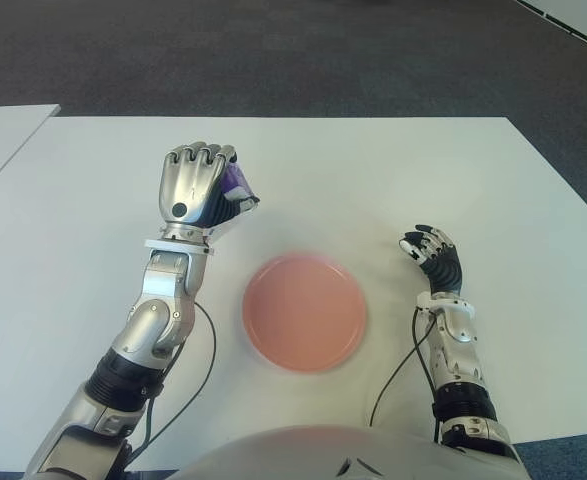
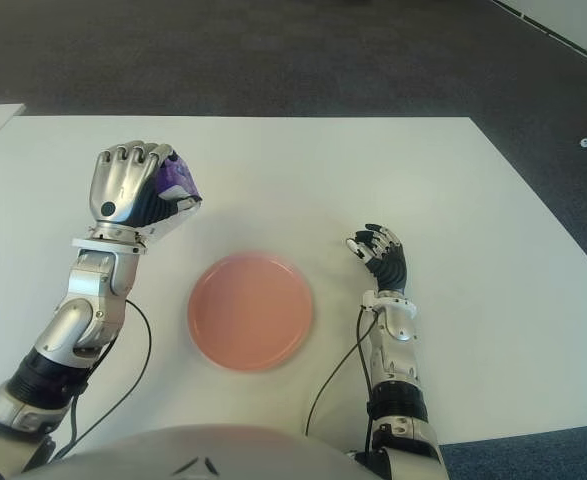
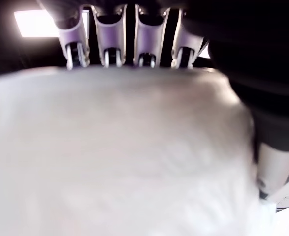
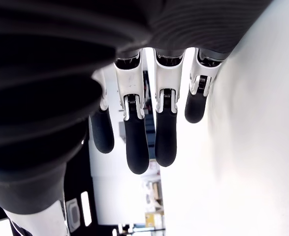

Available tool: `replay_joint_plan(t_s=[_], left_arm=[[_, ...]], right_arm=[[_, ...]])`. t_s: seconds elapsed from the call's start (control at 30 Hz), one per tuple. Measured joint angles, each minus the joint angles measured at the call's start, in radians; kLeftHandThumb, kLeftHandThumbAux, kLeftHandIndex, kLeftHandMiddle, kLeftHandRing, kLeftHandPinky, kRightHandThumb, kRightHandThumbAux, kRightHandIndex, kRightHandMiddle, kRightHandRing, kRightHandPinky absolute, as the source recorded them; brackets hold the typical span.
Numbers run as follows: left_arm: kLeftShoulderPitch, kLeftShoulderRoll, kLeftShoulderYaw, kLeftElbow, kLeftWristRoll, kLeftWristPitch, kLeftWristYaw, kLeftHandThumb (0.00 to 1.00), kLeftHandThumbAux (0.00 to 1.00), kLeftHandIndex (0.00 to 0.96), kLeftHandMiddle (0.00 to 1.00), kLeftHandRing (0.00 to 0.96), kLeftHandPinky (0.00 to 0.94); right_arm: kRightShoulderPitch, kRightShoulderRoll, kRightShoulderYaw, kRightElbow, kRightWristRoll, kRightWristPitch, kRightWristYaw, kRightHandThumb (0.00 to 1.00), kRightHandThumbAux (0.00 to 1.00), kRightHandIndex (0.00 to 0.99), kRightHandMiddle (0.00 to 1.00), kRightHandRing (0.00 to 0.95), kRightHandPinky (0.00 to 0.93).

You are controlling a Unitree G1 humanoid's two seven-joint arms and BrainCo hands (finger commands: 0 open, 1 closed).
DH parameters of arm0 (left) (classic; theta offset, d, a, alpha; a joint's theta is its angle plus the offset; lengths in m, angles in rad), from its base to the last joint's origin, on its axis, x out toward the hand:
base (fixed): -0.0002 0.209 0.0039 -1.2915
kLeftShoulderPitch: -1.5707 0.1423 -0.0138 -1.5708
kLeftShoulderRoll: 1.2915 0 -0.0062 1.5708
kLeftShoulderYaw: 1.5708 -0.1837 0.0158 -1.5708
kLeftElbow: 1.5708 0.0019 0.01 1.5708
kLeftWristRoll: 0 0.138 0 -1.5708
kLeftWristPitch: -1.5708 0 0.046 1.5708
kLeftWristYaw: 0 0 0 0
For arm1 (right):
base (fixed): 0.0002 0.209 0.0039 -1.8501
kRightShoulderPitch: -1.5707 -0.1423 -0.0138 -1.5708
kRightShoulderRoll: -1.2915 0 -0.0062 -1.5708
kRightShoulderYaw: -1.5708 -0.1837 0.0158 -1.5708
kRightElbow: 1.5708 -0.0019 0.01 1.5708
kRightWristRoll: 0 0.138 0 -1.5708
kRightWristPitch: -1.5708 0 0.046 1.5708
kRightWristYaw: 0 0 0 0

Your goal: Put the tissue paper into the plate.

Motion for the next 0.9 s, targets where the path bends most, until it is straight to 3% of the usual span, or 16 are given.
replay_joint_plan(t_s=[0.17,0.23,0.33,0.57,0.9], left_arm=[[0.000,-0.017,-0.003,-0.014,0.030,-0.011,0.001,0.858,0.661,0.413,0.549,0.890,0.881],[0.000,-0.022,-0.005,-0.014,0.035,-0.021,0.006,0.858,0.661,0.416,0.548,0.895,0.884],[0.005,-0.038,-0.016,-0.022,0.056,-0.024,0.018,0.858,0.660,0.416,0.549,0.895,0.884],[0.021,-0.086,-0.064,-0.067,0.093,-0.049,0.021,0.859,0.660,0.416,0.549,0.893,0.881],[0.042,-0.101,-0.081,-0.115,0.121,-0.092,0.021,0.858,0.660,0.415,0.548,0.886,0.870]], right_arm=[[-0.012,0.006,0.005,0.015,-0.005,-0.012,-0.014,0.454,0.797,0.342,0.448,0.379,0.198],[-0.011,0.012,0.009,0.012,-0.008,-0.013,-0.022,0.597,0.755,0.384,0.450,0.381,0.202],[-0.022,0.017,0.014,0.027,-0.017,-0.021,-0.029,0.663,0.736,0.403,0.444,0.373,0.196],[-0.094,0.013,0.012,0.126,-0.019,-0.050,-0.025,0.691,0.728,0.409,0.429,0.355,0.176],[-0.118,0.021,0.002,0.185,-0.016,-0.104,-0.013,0.695,0.726,0.411,0.415,0.347,0.202]])
